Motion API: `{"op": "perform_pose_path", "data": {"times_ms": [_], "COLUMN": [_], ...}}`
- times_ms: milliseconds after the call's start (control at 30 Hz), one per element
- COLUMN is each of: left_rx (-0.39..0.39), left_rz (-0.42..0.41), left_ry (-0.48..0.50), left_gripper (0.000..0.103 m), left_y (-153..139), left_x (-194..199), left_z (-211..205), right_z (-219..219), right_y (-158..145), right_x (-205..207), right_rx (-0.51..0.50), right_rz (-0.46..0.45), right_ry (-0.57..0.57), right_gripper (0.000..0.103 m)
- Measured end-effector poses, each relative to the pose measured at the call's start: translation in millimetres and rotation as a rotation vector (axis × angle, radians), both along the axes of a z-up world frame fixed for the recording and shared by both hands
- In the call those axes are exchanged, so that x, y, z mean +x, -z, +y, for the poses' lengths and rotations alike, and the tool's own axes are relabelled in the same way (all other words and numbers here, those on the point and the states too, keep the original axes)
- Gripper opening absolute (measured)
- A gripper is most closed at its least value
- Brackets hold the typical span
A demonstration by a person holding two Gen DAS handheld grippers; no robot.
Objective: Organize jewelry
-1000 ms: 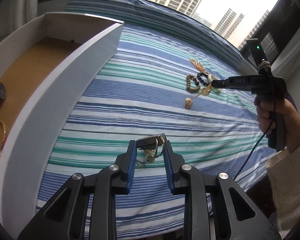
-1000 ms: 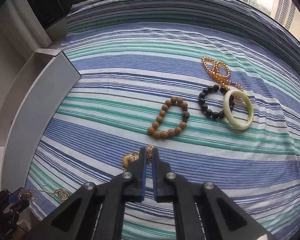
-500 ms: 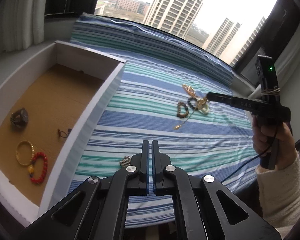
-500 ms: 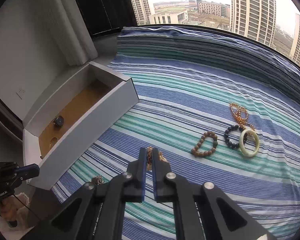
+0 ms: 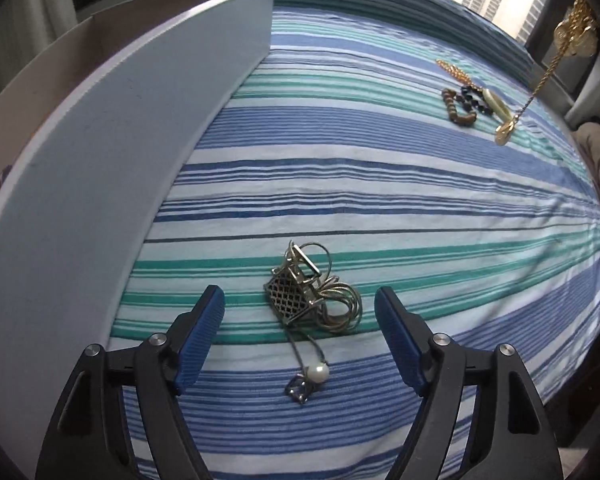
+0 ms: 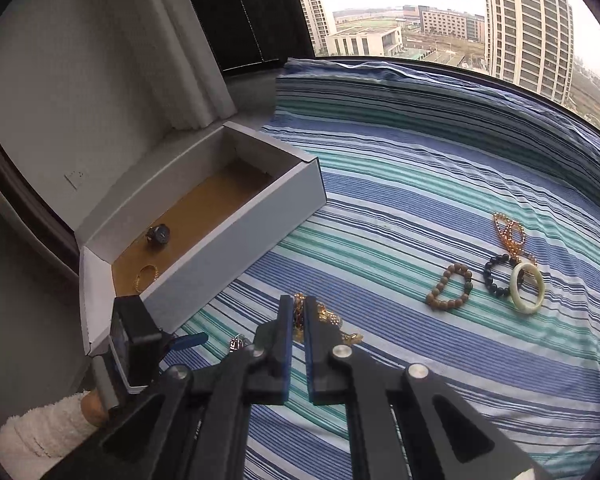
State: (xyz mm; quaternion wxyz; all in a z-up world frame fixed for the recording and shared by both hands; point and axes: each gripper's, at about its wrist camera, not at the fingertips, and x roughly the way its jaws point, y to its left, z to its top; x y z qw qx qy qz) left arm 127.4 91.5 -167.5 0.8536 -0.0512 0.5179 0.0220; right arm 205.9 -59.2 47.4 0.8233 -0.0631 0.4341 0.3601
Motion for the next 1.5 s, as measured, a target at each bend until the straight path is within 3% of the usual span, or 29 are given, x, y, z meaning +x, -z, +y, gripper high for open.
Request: {"op": "perform_pose_path", "data": {"times_ms": [33, 67, 100, 200, 300, 400, 533, 667, 767, 867, 967, 1133, 1267, 1333, 1367, 1400, 1500], "left_rx": [0.030, 0.065, 0.064, -0.024, -0.079, -0.157, -0.240, -0.195, -0.104, -0.077, -0.067, -0.075, -0.082, -0.065, -0.063, -0.063, -0.055], "left_rz": [0.001, -0.014, -0.046, -0.044, -0.053, -0.087, -0.176, -0.268, -0.283, -0.243, -0.182, -0.102, -0.089, -0.091, -0.096, -0.113, -0.136], "left_ry": [0.000, -0.008, -0.007, -0.031, -0.059, -0.067, -0.084, -0.160, -0.250, -0.316, -0.374, -0.427, -0.447, -0.467, -0.472, -0.474, -0.453], "left_gripper": [0.078, 0.069, 0.040, 0.015, 0.015, 0.015, 0.015, 0.015, 0.015, 0.015, 0.015, 0.015, 0.018, 0.039, 0.059, 0.071, 0.075], "left_y": [5.4, 6.8, 3.8, -4.6, -22.9, -57.1, -125.3, -188.1, -206.8, -197.9, -170.8, -119.0, -94.5, -90.5, -92.0, -94.4, -102.5], "left_x": [3.0, 3.1, 1.9, -1.8, -10.4, -26.4, -47.9, -65.7, -65.2, -55.7, -43.4, -25.3, -19.0, -20.5, -23.6, -27.8, -38.2], "left_z": [-5.8, -10.0, -11.1, 1.3, 14.5, 29.1, 57.2, 103.1, 138.7, 172.4, 199.8, 222.2, 226.8, 226.9, 225.7, 224.4, 218.7], "right_z": [-1.4, -3.1, -5.3, -10.2, -9.1, -0.1, 26.8, 68.0, 105.6, 145.5, 185.9, 245.9, 270.9, 273.5, 269.6, 261.2, 235.4], "right_y": [1.3, 2.4, 3.4, 5.2, 7.7, 6.6, -10.0, -40.6, -58.2, -63.2, -56.4, -26.9, 0.8, 11.5, 13.7, 14.0, 9.2], "right_x": [-0.9, -1.3, -1.5, -2.2, 0.6, 4.7, 2.1, -5.8, -10.2, -12.2, -12.8, -2.1, 15.5, 26.5, 30.8, 34.2, 33.8], "right_rx": [-0.003, -0.006, -0.007, -0.014, -0.014, -0.002, 0.034, 0.090, 0.128, 0.145, 0.135, 0.075, 0.039, 0.008, 0.013, 0.028, 0.041], "right_rz": [0.001, 0.005, 0.008, 0.016, 0.029, 0.037, 0.028, -0.008, -0.020, -0.017, -0.017, -0.031, -0.053, -0.052, -0.049, -0.048, -0.084], "right_ry": [0.003, 0.005, 0.009, 0.010, 0.009, 0.004, -0.041, -0.119, -0.183, -0.232, -0.268, -0.311, -0.316, -0.278, -0.252, -0.233, -0.195], "right_gripper": [0.005, 0.005, 0.005, 0.005, 0.005, 0.005, 0.005, 0.005, 0.005, 0.005, 0.005, 0.005, 0.006, 0.007, 0.013, 0.016, 0.027]}}
